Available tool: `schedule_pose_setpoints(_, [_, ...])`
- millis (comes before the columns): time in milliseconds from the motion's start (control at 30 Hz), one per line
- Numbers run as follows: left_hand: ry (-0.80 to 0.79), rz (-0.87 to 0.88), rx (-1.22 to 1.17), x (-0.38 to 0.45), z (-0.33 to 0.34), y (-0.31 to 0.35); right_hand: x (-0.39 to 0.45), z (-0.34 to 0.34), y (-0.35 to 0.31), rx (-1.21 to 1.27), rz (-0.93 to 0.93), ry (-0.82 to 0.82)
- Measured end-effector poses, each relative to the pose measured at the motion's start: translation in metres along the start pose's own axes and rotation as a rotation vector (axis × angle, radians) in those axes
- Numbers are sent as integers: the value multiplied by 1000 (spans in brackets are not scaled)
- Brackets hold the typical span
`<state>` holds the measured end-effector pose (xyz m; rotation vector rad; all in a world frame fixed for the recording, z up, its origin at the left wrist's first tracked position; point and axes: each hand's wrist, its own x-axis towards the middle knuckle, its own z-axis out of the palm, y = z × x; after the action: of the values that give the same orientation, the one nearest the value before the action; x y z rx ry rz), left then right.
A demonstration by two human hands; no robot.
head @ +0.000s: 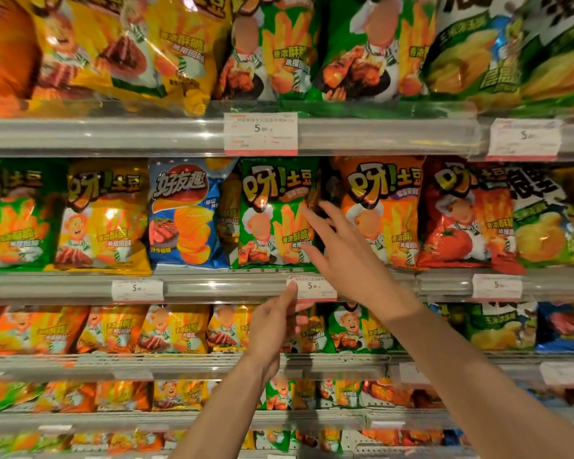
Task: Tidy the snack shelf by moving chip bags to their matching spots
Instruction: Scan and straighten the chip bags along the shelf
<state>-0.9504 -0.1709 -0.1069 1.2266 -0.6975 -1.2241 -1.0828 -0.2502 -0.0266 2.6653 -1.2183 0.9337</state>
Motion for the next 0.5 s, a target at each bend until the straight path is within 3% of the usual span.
schedule_pose_setpoints(133, [-15,-6,4,2,-2,0,20,3,3,-19,-11,-174])
schedule_pose_setpoints(333, [-23,-4,8,6,-2,-3,19,11,5,62,-29,-107])
schedule_pose_setpoints(500, [-26,3,4,7,-2,-3,24,11,6,142,12,-170])
